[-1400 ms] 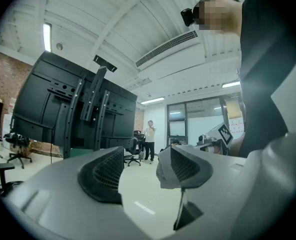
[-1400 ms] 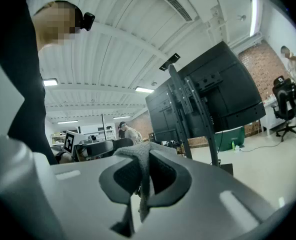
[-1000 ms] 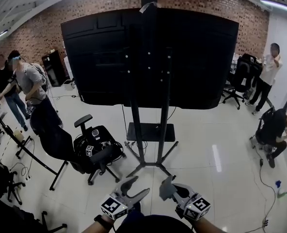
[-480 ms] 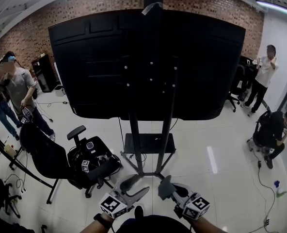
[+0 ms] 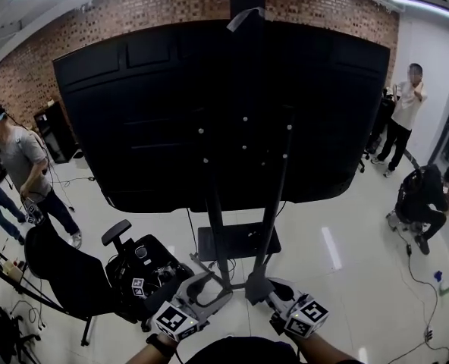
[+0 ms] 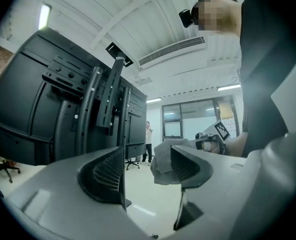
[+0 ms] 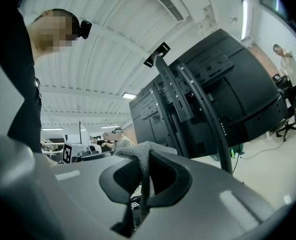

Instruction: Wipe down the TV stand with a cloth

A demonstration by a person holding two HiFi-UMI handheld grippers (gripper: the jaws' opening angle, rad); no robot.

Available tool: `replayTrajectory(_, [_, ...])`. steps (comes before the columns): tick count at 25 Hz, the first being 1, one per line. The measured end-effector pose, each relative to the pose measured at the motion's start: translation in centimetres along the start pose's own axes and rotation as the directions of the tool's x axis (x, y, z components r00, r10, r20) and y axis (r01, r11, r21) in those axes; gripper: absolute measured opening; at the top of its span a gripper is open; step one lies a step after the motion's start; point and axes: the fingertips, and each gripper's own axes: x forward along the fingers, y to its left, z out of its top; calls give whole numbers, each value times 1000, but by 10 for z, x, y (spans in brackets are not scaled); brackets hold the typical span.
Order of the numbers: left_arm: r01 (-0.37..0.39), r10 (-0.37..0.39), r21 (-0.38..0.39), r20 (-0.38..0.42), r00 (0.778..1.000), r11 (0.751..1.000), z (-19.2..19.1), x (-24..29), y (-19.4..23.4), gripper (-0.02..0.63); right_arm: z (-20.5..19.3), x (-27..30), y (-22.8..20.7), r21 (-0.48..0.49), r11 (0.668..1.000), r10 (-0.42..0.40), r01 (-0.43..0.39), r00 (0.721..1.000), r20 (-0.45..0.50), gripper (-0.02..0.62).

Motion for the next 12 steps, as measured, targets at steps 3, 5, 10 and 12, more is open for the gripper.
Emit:
replayTrajectory(3, [6,-5,-10,13,1000,1000,-1,9,8,318,5,4,-9,-15,1000,-5,5,1000,6,9])
replayTrajectory(5, [9,-8,-20,18,1000,1000,-5,15,12,318,10,7,-16,-29,1000,-7,7,1000,8,10])
replayTrajectory(10, [-7,6,5,26,1000,1000,11,33,19,318,30,15,-32,-76,997,18,-19,1000,-5,9])
replayTrajectory(12, [-12,11,22,36,999,1000,22,41,20,318,41,20,-36,-105,994,41,-41,999,-7,9])
